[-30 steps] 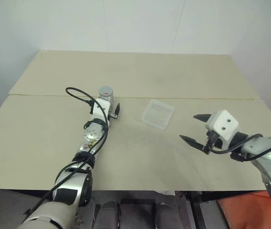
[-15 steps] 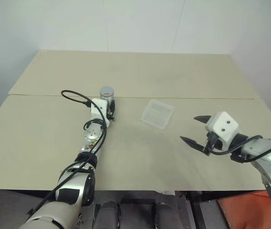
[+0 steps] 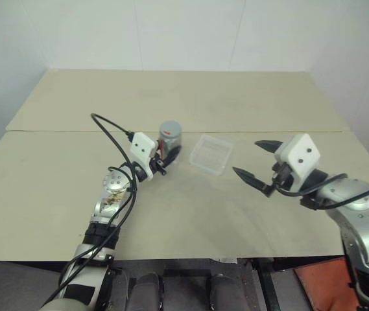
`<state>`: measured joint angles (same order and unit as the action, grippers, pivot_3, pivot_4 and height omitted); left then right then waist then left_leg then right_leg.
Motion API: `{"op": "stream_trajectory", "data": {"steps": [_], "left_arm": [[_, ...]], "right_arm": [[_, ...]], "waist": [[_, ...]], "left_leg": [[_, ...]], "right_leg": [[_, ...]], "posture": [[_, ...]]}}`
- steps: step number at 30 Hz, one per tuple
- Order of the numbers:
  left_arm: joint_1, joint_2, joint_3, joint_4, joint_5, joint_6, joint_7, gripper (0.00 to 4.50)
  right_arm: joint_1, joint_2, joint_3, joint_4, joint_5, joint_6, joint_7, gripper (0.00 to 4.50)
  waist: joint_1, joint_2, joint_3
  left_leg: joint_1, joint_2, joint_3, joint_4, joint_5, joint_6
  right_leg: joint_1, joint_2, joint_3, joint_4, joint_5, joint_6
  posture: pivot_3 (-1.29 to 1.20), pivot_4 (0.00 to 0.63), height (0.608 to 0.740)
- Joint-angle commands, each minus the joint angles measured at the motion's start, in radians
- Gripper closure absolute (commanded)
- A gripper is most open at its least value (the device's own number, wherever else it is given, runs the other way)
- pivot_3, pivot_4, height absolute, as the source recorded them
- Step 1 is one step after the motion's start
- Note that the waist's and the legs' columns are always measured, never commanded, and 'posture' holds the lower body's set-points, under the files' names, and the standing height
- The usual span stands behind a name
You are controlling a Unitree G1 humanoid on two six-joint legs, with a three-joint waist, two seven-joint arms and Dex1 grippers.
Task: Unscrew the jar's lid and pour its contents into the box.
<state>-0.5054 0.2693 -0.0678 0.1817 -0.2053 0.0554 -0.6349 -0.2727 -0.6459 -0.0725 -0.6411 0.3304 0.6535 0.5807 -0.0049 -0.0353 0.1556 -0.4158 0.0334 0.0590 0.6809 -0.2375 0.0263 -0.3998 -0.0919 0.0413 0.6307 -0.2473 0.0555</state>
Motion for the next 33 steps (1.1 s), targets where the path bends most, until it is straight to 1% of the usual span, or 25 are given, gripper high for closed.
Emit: {"op": "stream_trajectory", "data": {"steps": [1,5,9,12,16,23,33], "left_arm": [[0.02,0.003,-0.042,-0.168,-0.027,0.084,-0.027,2.48],[0.035,-0.011,-0.072,-0.213,-0.023,0.091,-0.041,2.48],[0.036,-0.059,-0.084,-0.21,-0.017,0.08,-0.015,2.48],[0.044,-0.068,-0.098,-0.191,0.015,0.049,-0.01,2.48],[0.055,-0.098,-0.09,-0.19,-0.001,0.047,0.007,2.48],[0.054,-0.105,-0.098,-0.172,0.048,-0.005,0.038,2.48],[0.058,-0.106,-0.094,-0.164,0.047,-0.021,0.046,2.48]], "right_arm": [[-0.065,0.098,0.075,-0.102,0.01,0.062,-0.11,0.0],[-0.132,0.183,0.123,-0.138,0.023,0.148,-0.178,0.0],[-0.161,0.254,0.163,-0.123,-0.023,0.145,-0.259,0.0],[-0.186,0.31,0.156,-0.113,-0.028,0.167,-0.312,0.0],[-0.197,0.324,0.177,-0.105,-0.039,0.17,-0.323,0.0],[-0.18,0.335,0.244,-0.063,-0.089,0.109,-0.327,0.0],[-0.171,0.36,0.211,-0.015,-0.087,0.066,-0.319,0.0]], "waist": [[-0.001,0.0,0.0],[0.001,0.0,0.0],[0.005,0.0,0.0],[0.004,0.0,0.0],[0.001,0.001,0.0],[-0.005,0.001,0.0],[-0.007,0.001,0.0]], "left_leg": [[0.0,0.0,0.0,0.0,0.0,0.0],[0.0,-0.001,0.0,0.001,0.0,0.0],[0.0,-0.001,0.0,0.001,0.0,0.0],[-0.001,-0.001,0.0,0.001,0.0,0.0],[-0.001,-0.001,0.0,0.001,0.0,0.0],[-0.001,-0.001,0.0,0.001,0.0,0.0],[-0.001,-0.001,0.0,0.0,0.0,0.0]], "right_leg": [[0.0,0.0,0.0,0.001,0.0,0.0],[0.001,-0.001,0.0,0.001,0.0,0.0],[0.0,-0.001,0.0,0.0,0.0,0.0],[-0.001,0.0,0.0,0.001,0.0,0.0],[-0.002,0.0,0.001,0.001,0.0,0.0],[-0.002,0.0,0.001,0.001,0.0,0.0],[-0.002,0.0,0.001,0.001,0.0,0.0]], "posture": [[0.0,0.15,0.74],[0.0,0.15,0.74],[0.0,0.15,0.74],[0.0,0.15,0.74],[0.0,0.15,0.74],[0.0,0.15,0.74],[0.0,0.15,0.74]]}}
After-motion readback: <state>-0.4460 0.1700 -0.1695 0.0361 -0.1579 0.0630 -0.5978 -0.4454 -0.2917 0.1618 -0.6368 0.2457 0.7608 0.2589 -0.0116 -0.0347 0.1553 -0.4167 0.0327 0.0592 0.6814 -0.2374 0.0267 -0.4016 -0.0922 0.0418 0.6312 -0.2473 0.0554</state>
